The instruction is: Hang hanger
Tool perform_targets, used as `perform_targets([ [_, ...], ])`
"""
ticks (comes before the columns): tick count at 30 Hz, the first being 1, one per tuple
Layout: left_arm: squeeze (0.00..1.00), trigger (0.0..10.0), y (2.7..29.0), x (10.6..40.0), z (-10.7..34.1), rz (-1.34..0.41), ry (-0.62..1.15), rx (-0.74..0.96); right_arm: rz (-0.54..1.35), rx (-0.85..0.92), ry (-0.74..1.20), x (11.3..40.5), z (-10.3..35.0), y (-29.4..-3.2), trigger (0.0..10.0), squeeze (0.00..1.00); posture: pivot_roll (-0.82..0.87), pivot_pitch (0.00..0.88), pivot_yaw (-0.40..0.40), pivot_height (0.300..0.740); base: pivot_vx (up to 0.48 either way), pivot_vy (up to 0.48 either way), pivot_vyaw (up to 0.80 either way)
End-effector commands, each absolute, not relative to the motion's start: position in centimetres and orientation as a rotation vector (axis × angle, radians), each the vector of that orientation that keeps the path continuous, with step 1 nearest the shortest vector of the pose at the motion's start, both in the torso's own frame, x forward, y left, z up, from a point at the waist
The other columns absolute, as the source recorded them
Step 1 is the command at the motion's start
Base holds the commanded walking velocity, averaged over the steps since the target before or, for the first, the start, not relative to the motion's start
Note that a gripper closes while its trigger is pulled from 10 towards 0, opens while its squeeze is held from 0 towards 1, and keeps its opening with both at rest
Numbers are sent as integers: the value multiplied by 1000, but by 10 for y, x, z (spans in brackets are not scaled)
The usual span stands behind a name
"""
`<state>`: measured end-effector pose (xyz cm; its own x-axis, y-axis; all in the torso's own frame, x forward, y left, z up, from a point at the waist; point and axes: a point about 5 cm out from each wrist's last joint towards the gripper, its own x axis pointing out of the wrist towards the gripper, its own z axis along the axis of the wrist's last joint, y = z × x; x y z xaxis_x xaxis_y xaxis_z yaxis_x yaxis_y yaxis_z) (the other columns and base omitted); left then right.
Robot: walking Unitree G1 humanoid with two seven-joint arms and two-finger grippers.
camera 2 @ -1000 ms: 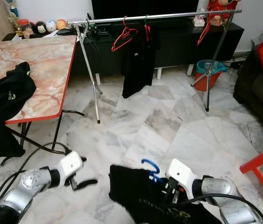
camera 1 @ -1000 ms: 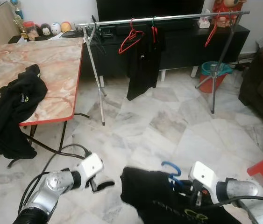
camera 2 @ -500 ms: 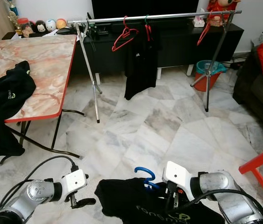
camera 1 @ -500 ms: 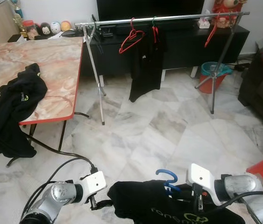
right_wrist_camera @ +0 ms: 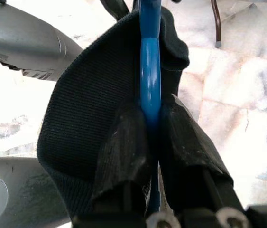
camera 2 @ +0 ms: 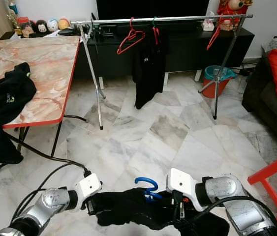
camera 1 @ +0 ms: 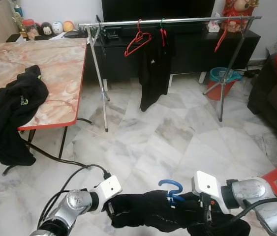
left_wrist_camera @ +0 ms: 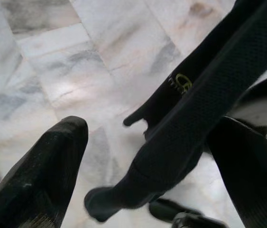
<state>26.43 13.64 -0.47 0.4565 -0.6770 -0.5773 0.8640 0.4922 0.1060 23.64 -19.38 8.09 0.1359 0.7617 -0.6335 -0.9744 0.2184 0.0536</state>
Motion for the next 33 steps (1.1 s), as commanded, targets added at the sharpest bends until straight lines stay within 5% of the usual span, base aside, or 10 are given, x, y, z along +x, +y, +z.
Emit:
perform_targets([
  [1,0,10000,139,268,-3,-966,518,402,1339,-439,562,241,91,-189,10000,0,-208,0,-14,740,0,0,0],
  [6,0,10000,143,269,-7,-910,549,310,1341,-445,549,243,94,-187,10000,0,-207,0,-14,740,0,0,0],
  [11,0,6824,144,264,-11,-921,580,283,1344,-451,535,246,98,-186,10000,0,-209,0,-16,740,0,0,0],
  [16,0,10000,151,254,-19,-961,643,280,1349,-457,530,247,101,-187,10000,0,-209,0,-18,740,0,0,0],
  [24,0,9804,152,253,-21,-970,674,278,1355,-457,518,248,103,-184,10000,0,-211,0,-20,740,0,0,0],
  [26,0,8902,152,255,-20,-962,672,269,1356,-457,516,248,103,-184,10000,0,-211,0,-20,740,0,0,0],
  [27,0,4667,152,256,-20,-953,670,265,1355,-457,514,249,103,-184,10000,0,-211,0,-20,740,0,0,0],
  [28,0,3882,151,256,-20,-945,668,257,1354,-456,513,249,104,-184,10000,0,-215,0,-24,740,0,0,0],
  [29,0,549,151,257,-19,-934,664,248,1354,-455,511,249,104,-184,10000,0,-215,0,-24,740,0,0,0],
  [33,0,0,149,262,-17,-895,644,210,1350,-451,503,251,105,-182,10000,0,-215,0,-24,740,0,0,0],
])
